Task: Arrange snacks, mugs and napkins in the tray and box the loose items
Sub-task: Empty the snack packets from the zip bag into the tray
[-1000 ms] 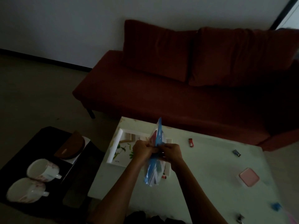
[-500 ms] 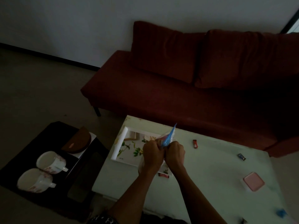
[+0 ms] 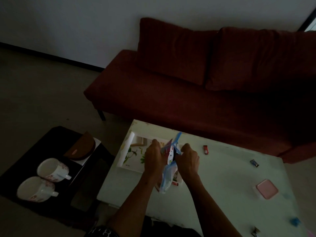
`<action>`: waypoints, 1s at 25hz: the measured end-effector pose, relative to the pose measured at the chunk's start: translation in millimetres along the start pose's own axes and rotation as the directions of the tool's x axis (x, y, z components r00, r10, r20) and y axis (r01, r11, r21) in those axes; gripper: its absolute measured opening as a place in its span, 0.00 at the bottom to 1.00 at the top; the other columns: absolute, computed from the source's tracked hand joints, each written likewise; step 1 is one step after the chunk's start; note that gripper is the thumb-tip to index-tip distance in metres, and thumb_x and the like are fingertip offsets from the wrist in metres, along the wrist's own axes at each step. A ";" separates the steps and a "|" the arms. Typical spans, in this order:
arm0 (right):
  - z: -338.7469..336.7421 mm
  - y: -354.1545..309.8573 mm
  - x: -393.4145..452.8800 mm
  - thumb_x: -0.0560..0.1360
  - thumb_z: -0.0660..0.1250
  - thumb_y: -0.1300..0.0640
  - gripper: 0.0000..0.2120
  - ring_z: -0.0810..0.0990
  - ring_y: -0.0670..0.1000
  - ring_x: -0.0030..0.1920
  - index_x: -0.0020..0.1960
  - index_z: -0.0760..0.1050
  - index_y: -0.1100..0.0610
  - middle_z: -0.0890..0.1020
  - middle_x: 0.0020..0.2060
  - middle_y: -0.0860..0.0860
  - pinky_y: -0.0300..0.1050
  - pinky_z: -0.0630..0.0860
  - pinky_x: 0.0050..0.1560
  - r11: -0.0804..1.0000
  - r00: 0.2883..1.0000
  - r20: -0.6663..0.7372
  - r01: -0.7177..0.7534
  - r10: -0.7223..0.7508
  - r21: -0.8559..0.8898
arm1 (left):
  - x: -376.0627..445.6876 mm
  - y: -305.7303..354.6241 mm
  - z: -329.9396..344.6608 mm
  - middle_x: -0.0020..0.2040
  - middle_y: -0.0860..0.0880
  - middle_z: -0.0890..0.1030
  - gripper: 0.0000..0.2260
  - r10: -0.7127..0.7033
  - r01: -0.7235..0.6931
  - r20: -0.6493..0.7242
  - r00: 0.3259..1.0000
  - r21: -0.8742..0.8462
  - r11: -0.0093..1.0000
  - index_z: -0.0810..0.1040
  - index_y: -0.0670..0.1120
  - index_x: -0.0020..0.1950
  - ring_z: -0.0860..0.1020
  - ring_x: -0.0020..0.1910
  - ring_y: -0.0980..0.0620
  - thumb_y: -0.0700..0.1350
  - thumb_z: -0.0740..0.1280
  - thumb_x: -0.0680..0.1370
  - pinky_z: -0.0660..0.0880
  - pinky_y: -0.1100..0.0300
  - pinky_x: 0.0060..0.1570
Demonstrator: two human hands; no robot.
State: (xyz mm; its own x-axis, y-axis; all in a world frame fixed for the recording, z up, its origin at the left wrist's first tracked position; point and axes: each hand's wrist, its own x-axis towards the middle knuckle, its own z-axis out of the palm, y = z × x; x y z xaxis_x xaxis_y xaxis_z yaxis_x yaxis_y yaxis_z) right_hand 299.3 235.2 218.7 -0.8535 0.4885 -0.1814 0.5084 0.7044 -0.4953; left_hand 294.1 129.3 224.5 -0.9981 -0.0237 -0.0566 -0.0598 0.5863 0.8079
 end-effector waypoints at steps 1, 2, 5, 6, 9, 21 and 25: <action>0.4 2.5 0.4 0.74 0.62 0.63 0.05 0.81 0.60 0.43 0.49 0.73 0.61 0.82 0.44 0.60 0.43 0.66 0.33 0.998 0.999 0.012 0.038 -0.037 -0.048 | 1.3 -1.9 0.5 0.46 0.40 0.79 0.15 0.016 -0.018 0.028 0.999 0.050 0.999 0.73 0.38 0.49 0.79 0.45 0.45 0.51 0.64 0.76 0.77 0.55 0.42; 1.0 4.9 0.5 0.74 0.61 0.64 0.06 0.80 0.59 0.45 0.50 0.74 0.61 0.81 0.46 0.60 0.44 0.68 0.35 0.992 0.998 0.041 0.059 -0.054 -0.115 | 3.4 -4.4 0.8 0.47 0.41 0.79 0.10 0.038 -0.045 0.060 0.997 0.123 0.991 0.73 0.39 0.49 0.78 0.48 0.45 0.46 0.64 0.76 0.77 0.55 0.45; 0.5 14.0 4.4 0.75 0.62 0.63 0.10 0.77 0.58 0.54 0.55 0.75 0.63 0.75 0.55 0.60 0.49 0.75 0.49 0.978 0.992 0.122 -0.017 0.043 -0.206 | 9.5 -9.2 -2.0 0.54 0.41 0.79 0.07 0.074 -0.119 0.143 0.987 0.343 0.932 0.75 0.39 0.52 0.76 0.55 0.45 0.40 0.61 0.78 0.74 0.55 0.54; -1.2 17.0 4.6 0.74 0.63 0.62 0.11 0.76 0.59 0.56 0.56 0.74 0.63 0.74 0.57 0.60 0.50 0.76 0.51 0.979 0.984 0.149 -0.066 0.096 -0.195 | 11.1 -12.0 -3.8 0.56 0.41 0.79 0.08 0.080 -0.136 0.159 0.984 0.382 0.914 0.75 0.39 0.54 0.76 0.56 0.45 0.39 0.61 0.78 0.75 0.55 0.56; -8.6 27.1 6.2 0.70 0.72 0.58 0.27 0.72 0.58 0.61 0.65 0.66 0.60 0.68 0.62 0.59 0.50 0.75 0.56 0.952 0.943 0.250 -0.152 0.220 -0.264 | 12.1 -23.2 -11.7 0.60 0.42 0.77 0.10 0.114 -0.162 0.140 0.984 0.405 0.900 0.74 0.42 0.58 0.75 0.59 0.46 0.40 0.61 0.78 0.73 0.57 0.58; 10.7 4.0 25.2 0.70 0.69 0.41 0.21 0.80 0.55 0.44 0.42 0.74 0.61 0.80 0.43 0.57 0.45 0.75 0.43 0.993 0.945 0.321 -0.032 0.068 -0.117 | 1.8 0.0 -3.8 0.62 0.45 0.77 0.20 0.161 -0.184 0.148 0.976 0.160 0.970 0.69 0.45 0.67 0.74 0.63 0.50 0.40 0.66 0.75 0.71 0.59 0.64; 39.6 -8.9 24.6 0.72 0.68 0.43 0.21 0.81 0.56 0.50 0.52 0.75 0.61 0.80 0.43 0.56 0.46 0.75 0.47 0.991 0.933 0.352 -0.109 0.076 0.076 | 1.4 2.3 -7.7 0.63 0.44 0.77 0.21 0.133 -0.145 0.099 0.986 0.120 0.982 0.69 0.44 0.68 0.73 0.64 0.49 0.38 0.65 0.75 0.71 0.54 0.65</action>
State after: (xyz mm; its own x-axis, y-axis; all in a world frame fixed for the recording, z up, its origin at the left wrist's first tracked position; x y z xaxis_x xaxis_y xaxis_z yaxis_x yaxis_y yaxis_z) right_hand 269.3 220.5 185.0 -0.7977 0.3280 -0.5060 0.5886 0.6056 -0.5355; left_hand 292.5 124.4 230.8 -0.9909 0.1346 -0.0061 0.0874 0.6766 0.7312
